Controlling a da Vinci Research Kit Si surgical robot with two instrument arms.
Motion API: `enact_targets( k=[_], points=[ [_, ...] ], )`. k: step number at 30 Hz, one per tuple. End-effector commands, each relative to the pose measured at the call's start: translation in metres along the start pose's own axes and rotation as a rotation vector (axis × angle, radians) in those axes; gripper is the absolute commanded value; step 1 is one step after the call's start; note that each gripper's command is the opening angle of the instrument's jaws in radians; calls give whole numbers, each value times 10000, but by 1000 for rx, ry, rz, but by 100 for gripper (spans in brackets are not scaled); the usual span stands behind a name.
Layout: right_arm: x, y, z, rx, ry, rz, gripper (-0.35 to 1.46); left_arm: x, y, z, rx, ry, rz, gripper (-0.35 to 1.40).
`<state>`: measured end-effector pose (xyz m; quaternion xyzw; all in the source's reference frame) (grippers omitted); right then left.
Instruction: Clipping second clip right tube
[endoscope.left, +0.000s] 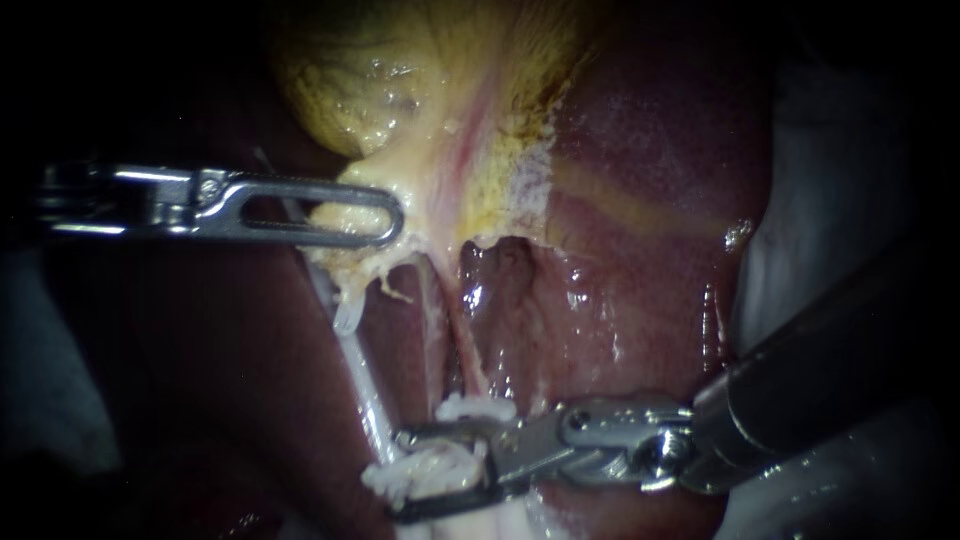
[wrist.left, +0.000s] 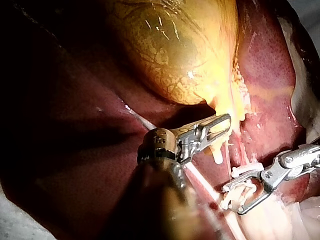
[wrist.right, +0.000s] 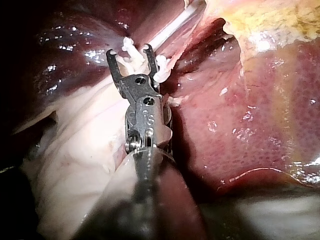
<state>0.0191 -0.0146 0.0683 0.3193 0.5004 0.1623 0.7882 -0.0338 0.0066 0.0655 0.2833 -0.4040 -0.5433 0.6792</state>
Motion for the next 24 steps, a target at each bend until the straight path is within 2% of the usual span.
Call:
enact_targets(
  k=[1,17,24],
  points=[
    [0,0,0,0,0,0,44,0,0,0,0,0,0,-35],
    [2,-2,-3,2,0,1,45,1,0,0,0,0,0,-35],
    [14,-3,-21,12,12,10,46,1,0,0,-2,2,0,-35]
  ],
)
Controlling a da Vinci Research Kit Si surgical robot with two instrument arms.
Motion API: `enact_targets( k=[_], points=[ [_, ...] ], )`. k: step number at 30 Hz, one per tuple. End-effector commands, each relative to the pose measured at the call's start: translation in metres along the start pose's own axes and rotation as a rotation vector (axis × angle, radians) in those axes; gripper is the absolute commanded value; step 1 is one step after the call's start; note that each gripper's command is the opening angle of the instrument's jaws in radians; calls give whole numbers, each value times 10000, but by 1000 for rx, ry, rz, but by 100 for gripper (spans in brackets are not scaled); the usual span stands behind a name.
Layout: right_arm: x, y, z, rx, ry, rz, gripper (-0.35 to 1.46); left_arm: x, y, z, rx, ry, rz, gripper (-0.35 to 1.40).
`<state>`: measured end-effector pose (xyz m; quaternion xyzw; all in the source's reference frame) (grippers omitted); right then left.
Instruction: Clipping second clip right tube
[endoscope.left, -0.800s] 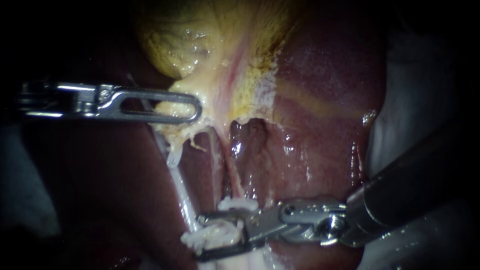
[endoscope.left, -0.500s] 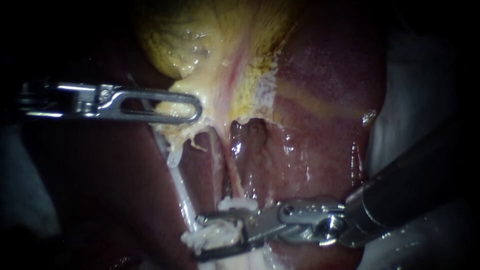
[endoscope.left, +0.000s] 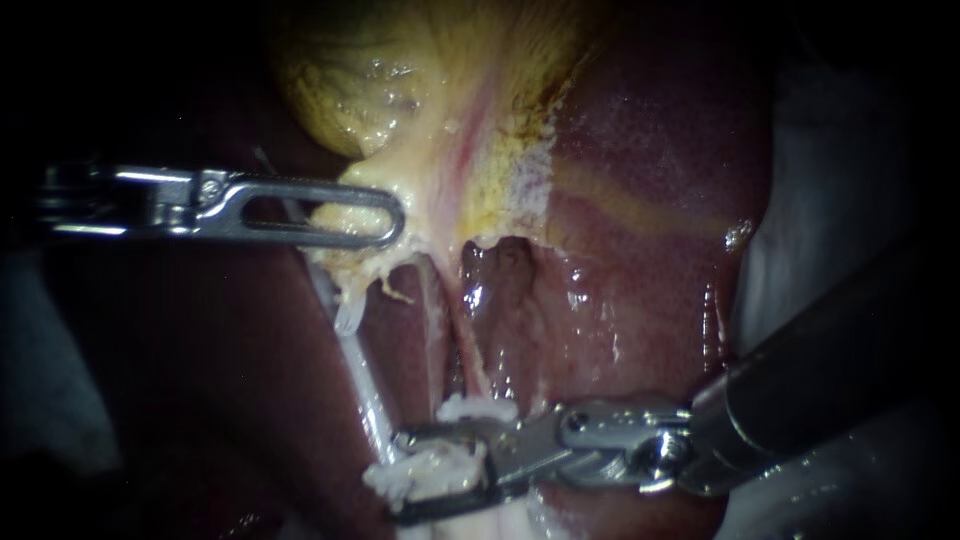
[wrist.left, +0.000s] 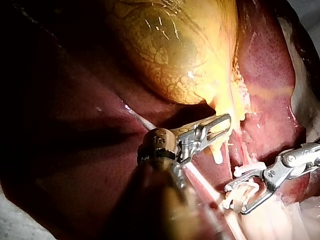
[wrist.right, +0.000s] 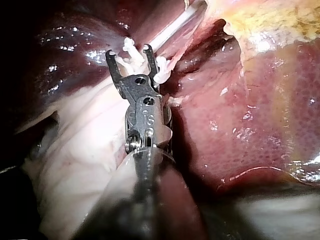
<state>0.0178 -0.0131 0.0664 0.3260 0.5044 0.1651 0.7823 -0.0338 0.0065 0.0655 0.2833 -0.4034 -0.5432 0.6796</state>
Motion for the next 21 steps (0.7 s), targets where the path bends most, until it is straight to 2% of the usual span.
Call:
enact_targets(
  k=[1,5,13,17,21],
  points=[
    [3,0,-5,3,6,3,46,0,0,0,-1,1,0,-35],
    [20,-1,-28,20,36,14,45,0,0,0,-1,1,0,-35],
    [45,3,-68,-1,68,3,45,0,0,-1,-1,1,0,-35],
    [54,5,-84,-11,72,1,45,0,0,-1,-1,1,0,-35],
    [54,10,-93,-18,74,5,45,0,0,-1,-1,1,0,-35]
  ],
)
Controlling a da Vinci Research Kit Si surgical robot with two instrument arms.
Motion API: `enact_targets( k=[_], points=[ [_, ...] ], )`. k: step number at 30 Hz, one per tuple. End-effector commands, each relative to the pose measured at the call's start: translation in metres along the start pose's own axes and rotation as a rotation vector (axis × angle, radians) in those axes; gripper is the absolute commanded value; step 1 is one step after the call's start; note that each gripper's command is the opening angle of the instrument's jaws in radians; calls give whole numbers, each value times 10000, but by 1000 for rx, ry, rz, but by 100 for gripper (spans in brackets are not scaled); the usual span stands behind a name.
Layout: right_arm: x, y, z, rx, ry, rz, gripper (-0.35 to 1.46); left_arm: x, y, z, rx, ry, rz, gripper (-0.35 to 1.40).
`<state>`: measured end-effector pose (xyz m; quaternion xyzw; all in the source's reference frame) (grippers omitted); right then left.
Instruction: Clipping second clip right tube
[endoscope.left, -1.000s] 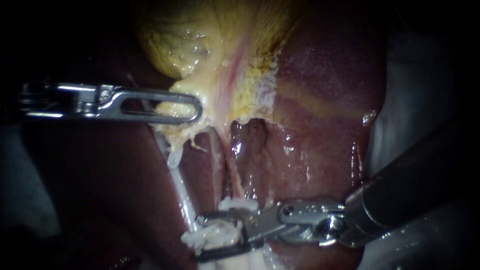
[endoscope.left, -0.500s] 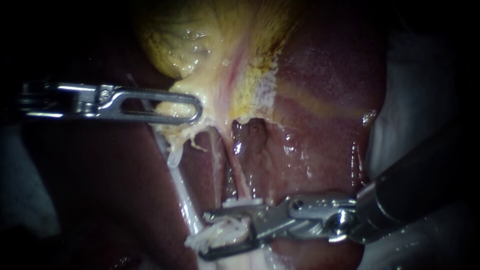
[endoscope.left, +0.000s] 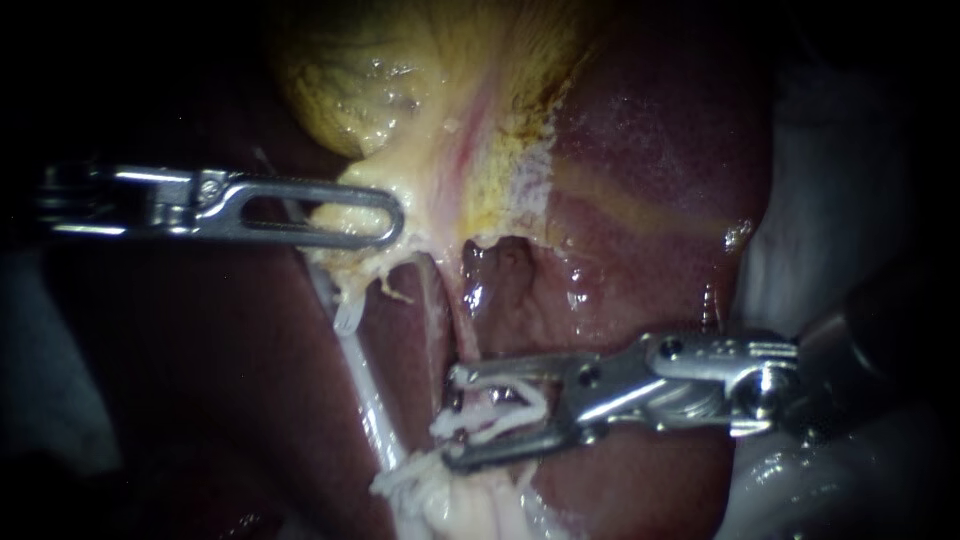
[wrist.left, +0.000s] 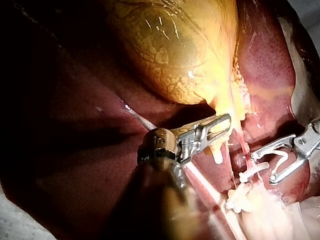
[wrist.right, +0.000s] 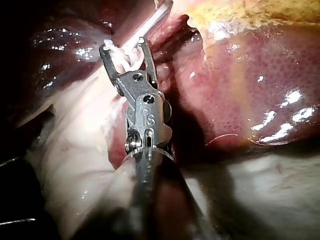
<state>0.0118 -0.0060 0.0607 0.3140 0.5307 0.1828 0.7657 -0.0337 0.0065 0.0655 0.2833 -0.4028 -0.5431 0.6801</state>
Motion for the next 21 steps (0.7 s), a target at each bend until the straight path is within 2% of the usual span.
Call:
enact_targets(
  k=[1,11,21],
  points=[
    [-1,1,-1,-4,0,1,45,0,0,0,0,0,0,-35],
    [-10,9,2,-9,0,-4,45,0,0,-1,0,0,0,-35],
    [-34,18,23,-8,-3,-19,46,1,-1,-1,0,0,0,-35]
  ],
)
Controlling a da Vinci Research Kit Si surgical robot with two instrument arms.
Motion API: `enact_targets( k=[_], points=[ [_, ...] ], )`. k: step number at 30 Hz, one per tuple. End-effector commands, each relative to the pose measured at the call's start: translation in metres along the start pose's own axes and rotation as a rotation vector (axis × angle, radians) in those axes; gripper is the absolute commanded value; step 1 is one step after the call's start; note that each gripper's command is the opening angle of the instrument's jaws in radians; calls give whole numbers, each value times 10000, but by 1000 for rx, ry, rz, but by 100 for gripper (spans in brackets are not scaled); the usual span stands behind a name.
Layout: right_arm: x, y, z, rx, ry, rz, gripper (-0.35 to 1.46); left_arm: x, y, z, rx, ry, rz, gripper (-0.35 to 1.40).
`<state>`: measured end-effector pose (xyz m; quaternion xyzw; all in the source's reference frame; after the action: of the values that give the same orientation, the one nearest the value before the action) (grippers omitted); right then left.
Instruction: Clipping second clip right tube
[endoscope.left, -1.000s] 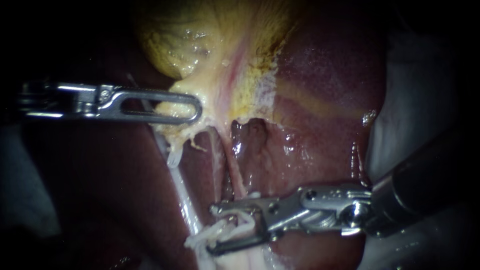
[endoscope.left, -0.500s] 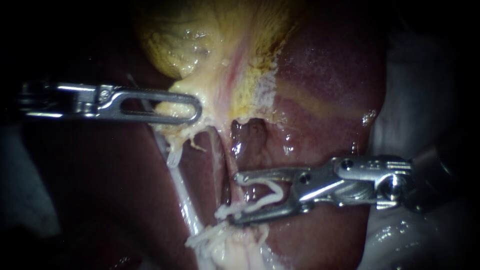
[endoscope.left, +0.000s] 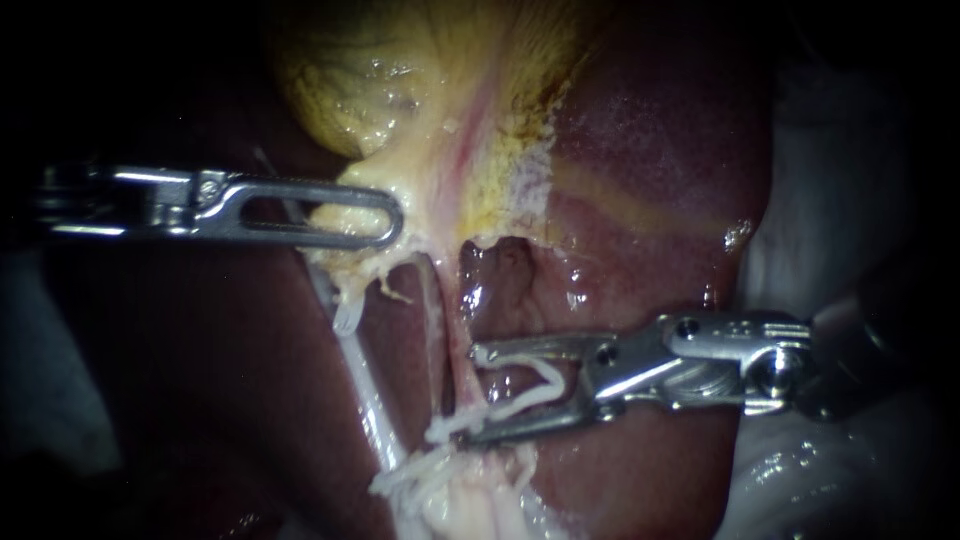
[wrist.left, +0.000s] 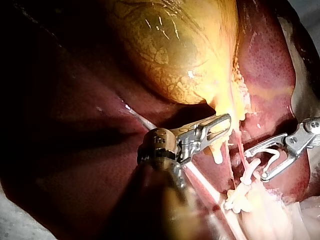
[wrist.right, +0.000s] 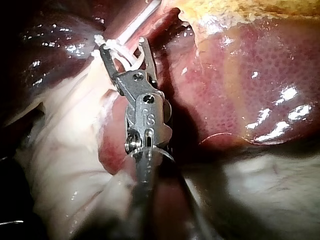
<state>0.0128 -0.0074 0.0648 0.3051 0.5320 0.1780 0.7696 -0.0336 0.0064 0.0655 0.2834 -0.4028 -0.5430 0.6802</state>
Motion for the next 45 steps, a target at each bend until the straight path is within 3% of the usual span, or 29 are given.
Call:
enact_targets(
  k=[1,12,29,31,34,35,45],
  points=[
    [-1,0,2,2,-1,-7,46,0,0,0,0,0,0,-35],
    [-9,-2,34,33,-12,25,45,0,0,0,0,0,0,-35],
    [-6,-3,43,66,49,94,39,0,-1,2,2,1,0,-35],
    [-5,-2,42,67,55,106,29,0,-1,2,2,1,0,-35],
    [-8,-3,35,74,54,152,-26,0,-1,2,1,1,0,-35],
    [-9,-4,33,70,56,199,-35,0,-1,2,1,1,0,-35],
    [-16,-5,35,82,50,235,-35,0,-1,3,1,1,0,-35]
  ],
)
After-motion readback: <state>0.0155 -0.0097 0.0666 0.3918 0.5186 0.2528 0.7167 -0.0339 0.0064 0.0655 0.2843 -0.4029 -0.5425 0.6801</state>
